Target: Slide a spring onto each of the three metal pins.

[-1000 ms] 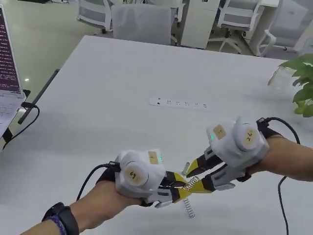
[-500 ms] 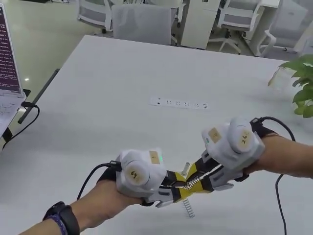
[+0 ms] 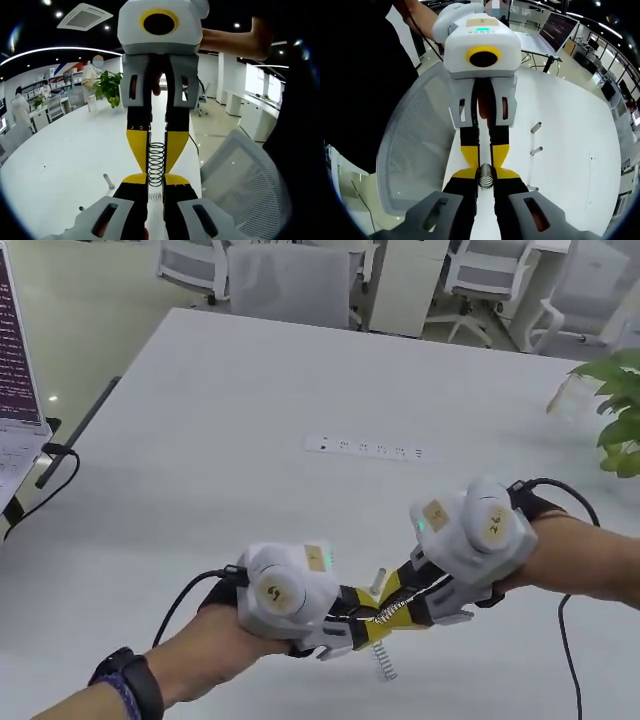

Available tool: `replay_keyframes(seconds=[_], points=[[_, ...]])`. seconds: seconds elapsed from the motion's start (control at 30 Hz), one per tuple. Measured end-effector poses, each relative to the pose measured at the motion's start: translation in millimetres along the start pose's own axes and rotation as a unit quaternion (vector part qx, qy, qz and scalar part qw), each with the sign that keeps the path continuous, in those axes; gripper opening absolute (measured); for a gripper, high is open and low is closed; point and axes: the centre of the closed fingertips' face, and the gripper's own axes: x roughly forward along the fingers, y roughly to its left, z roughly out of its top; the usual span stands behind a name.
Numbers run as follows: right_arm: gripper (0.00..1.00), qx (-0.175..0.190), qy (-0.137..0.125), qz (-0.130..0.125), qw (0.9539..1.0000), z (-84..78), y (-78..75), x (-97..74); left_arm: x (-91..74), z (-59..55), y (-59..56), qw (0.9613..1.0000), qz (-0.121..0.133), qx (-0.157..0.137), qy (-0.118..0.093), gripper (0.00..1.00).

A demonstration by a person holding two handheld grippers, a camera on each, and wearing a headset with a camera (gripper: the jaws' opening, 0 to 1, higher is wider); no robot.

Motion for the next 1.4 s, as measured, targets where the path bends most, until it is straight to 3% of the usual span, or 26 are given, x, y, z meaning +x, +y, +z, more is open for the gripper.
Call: replay_keyframes(seconds=[0.33, 0.83, 1.03, 1.4], points=[[0.08, 0.006, -0.003, -0.005, 1.0, -1.5, -1.4, -0.7, 0.5, -0.2, 1.6, 1.0, 0.004, -0.005, -0.001, 0.03], [0.08, 0.013, 0.003, -0.007, 0.9999, -6.0, -1.6, 1.6, -8.4, -7.7, 6.3, 0.9996, 0.017, -0.021, 0.006, 0.14], [0.08, 0.018, 0.005, -0.01, 0.9998, -9.3, -3.5, 3.0, -15.3, -14.2, 9.9, 0.9989, 0.026, -0.039, 0.007, 0.18], [0.08, 0.033, 0.012, -0.017, 0.9992, -18.8, -9.9, 8.5, -38.6, -39.7, 19.5, 0.9964, 0.055, -0.06, 0.022, 0.22]])
